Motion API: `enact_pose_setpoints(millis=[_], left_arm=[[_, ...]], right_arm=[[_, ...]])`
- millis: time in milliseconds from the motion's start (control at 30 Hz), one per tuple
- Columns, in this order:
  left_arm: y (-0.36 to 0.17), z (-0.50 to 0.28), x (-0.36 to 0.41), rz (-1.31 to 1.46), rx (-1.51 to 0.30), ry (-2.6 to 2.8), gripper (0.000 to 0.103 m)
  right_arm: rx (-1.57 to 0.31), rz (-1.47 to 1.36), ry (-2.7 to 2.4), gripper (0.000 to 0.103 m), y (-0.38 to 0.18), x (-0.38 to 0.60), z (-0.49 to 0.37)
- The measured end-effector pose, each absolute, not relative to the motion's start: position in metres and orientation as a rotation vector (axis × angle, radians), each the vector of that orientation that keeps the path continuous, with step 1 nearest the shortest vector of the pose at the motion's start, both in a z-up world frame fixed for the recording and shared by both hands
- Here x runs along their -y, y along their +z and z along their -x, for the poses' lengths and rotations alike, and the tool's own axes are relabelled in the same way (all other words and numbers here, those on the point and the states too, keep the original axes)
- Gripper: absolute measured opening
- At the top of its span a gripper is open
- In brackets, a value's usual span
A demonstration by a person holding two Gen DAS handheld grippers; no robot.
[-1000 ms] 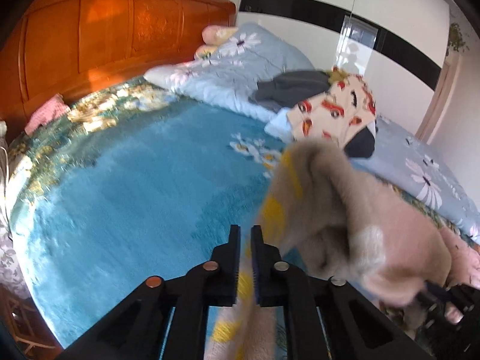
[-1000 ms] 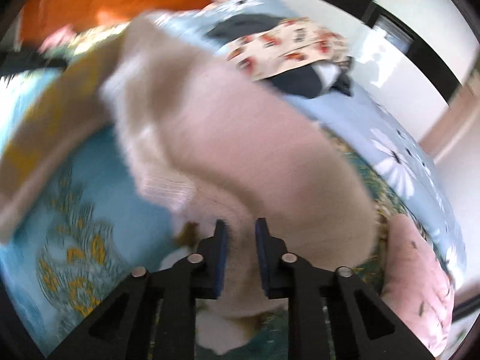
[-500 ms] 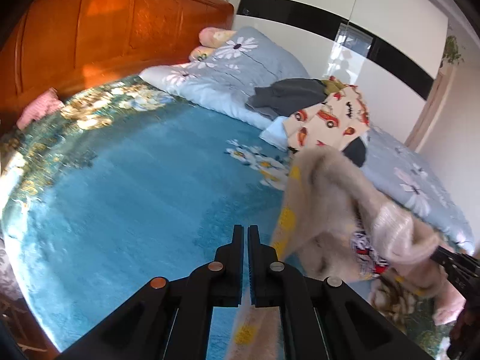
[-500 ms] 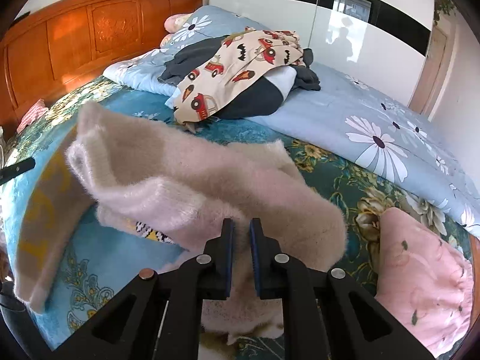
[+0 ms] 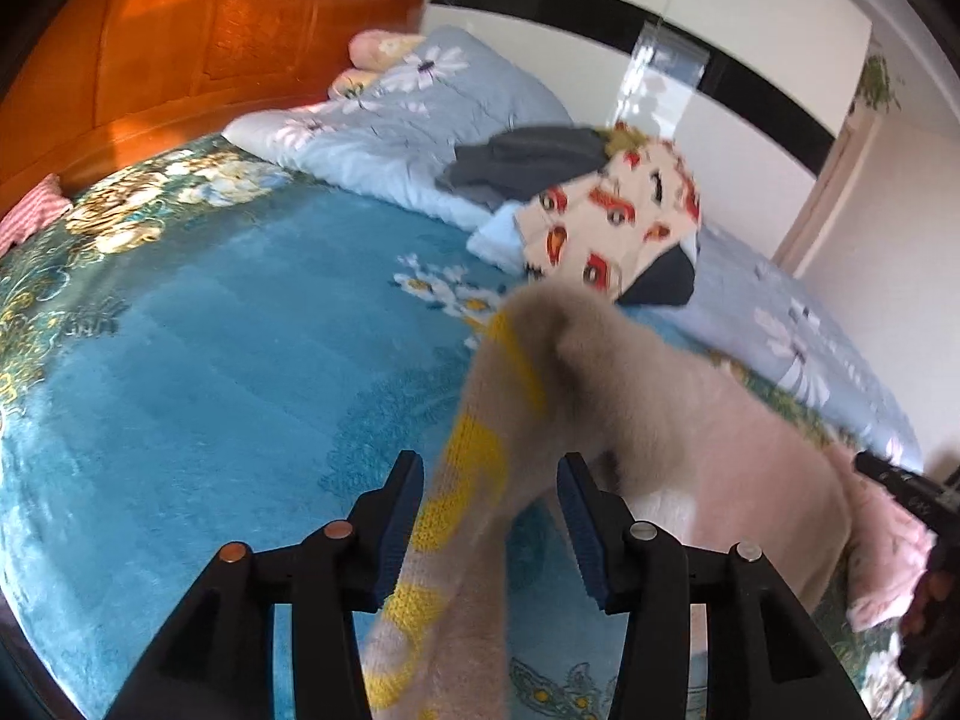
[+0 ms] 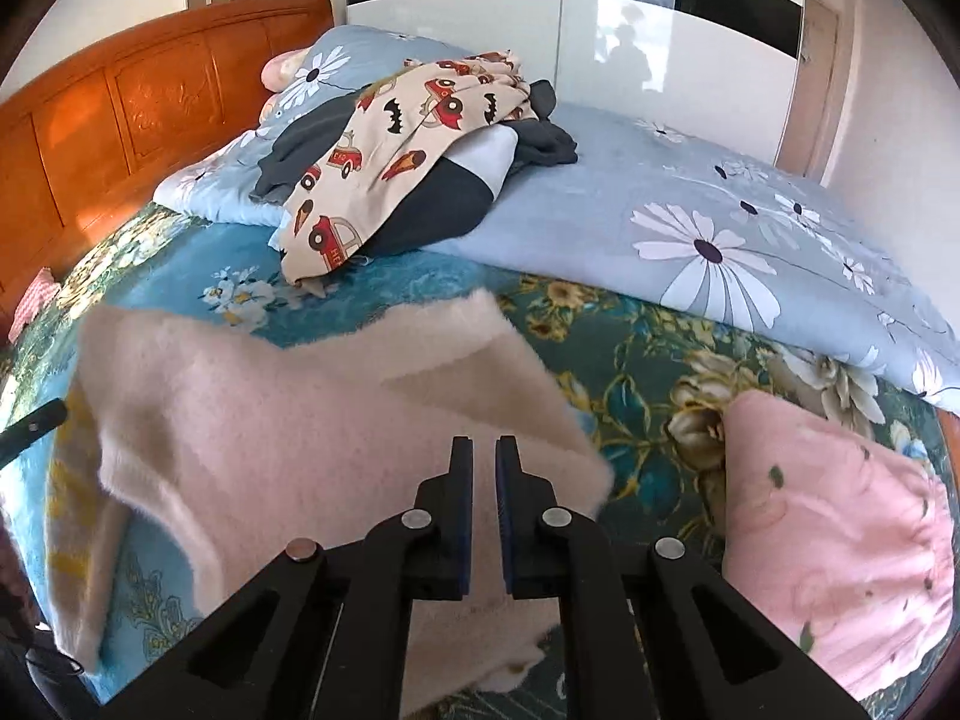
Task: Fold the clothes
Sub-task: 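Hold the sweater with both grippers and shake it open in the air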
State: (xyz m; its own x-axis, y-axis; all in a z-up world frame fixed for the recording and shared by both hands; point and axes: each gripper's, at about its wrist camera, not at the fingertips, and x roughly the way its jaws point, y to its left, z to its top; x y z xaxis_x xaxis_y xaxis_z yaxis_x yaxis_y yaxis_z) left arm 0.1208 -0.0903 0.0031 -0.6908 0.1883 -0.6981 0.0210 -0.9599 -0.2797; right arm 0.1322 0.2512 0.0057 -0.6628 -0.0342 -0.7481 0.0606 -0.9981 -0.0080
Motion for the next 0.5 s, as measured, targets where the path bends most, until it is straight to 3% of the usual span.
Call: enact_pose_setpoints(millis=[100, 167, 233, 300, 500], left_arm=[[-0.010, -0.113, 0.085, 1.267, 0.376, 2.754, 0.048], [-0.016, -0.112, 0.082, 1.285, 0.351, 2.754, 0.041], [-0.020, -0.112, 0.080, 1.305, 0.320, 2.756, 0.018], [-0.021, -0.113, 0.079, 1.317, 0.305, 2.762, 0.009], [-0.001, -0.123, 0.097, 1.226, 0.462, 2.832, 0.008]], right_arm=[[-0.057, -1.252, -2.752, 0.007, 0.006, -0.241, -0.143], [-0.095, -1.251, -2.718, 0.007, 0.004, -0.232, -0.151], [-0.120, -1.253, -2.684, 0.007, 0.000, -0.224, -0.159], [-0.137, -1.269, -2.661, 0.007, -0.005, -0.220, -0.164], [-0.005, -1.306, -2.575, 0.008, -0.014, -0.223, -0.185]])
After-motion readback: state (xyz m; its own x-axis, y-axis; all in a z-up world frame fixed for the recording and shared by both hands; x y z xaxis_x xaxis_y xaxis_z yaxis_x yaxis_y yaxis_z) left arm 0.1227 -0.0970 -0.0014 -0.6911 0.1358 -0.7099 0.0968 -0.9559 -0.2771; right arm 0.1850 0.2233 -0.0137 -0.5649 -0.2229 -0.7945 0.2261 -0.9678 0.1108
